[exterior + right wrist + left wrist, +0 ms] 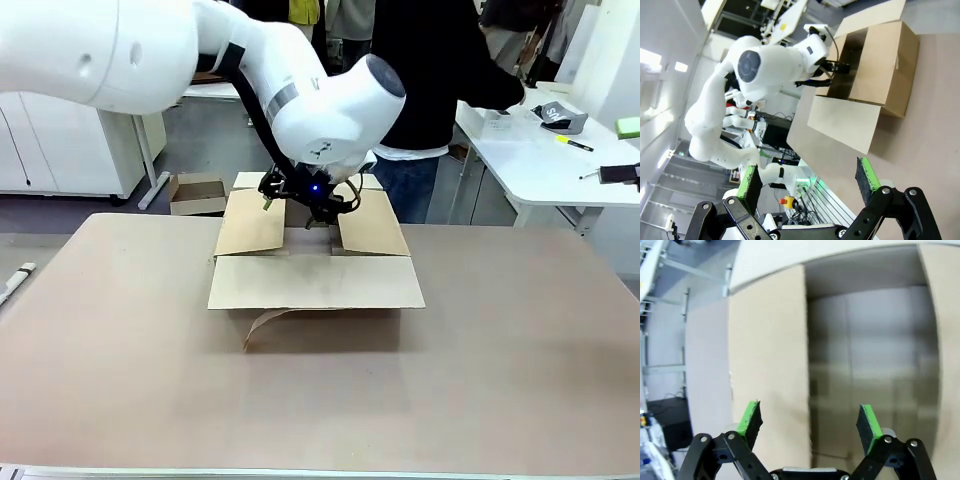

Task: Pack the gift set into the box.
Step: Place both hands on the side flaps of the Package Box and spread them outward.

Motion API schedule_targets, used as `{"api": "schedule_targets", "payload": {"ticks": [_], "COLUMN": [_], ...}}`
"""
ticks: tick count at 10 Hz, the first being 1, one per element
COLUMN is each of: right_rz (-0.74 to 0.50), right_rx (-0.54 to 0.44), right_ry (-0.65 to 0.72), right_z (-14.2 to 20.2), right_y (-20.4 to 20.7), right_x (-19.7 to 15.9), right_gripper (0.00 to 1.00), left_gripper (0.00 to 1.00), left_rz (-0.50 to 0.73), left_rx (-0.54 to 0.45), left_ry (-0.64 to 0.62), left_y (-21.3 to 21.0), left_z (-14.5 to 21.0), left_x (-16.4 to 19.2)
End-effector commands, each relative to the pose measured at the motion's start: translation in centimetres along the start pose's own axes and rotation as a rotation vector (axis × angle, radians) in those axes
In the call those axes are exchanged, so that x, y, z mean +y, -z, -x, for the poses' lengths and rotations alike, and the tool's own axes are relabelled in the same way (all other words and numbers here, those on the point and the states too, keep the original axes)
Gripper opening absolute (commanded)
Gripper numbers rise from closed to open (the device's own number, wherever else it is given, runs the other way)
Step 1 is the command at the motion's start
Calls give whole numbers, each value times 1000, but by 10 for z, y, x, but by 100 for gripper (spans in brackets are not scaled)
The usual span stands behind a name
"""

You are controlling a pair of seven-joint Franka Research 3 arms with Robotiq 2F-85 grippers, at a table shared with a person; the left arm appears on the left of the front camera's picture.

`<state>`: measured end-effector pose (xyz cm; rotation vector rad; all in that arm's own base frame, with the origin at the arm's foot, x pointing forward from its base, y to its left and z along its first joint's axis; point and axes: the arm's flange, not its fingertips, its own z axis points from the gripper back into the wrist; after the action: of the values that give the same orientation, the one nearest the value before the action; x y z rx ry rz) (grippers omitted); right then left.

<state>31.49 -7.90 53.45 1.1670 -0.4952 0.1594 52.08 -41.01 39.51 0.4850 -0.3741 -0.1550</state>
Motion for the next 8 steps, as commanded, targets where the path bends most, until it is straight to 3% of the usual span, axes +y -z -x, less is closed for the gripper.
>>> {"api": "schedule_targets", "payload": {"ticks": [1, 8], "right_rz": [-27, -27], "right_rx": [-15, -15], "right_ry": [-25, -25], "right_z": [-3, -3], "right_y": [1, 1], "right_x": [0, 0], "right_gripper": [100, 100], "left_gripper": [100, 100], "left_rz": [-131, -250], "left_rx": [-58, -48], "left_ry": [-17, -12], "left_y": [10, 15], "left_z": [1, 0], "left_x": [6, 37]}}
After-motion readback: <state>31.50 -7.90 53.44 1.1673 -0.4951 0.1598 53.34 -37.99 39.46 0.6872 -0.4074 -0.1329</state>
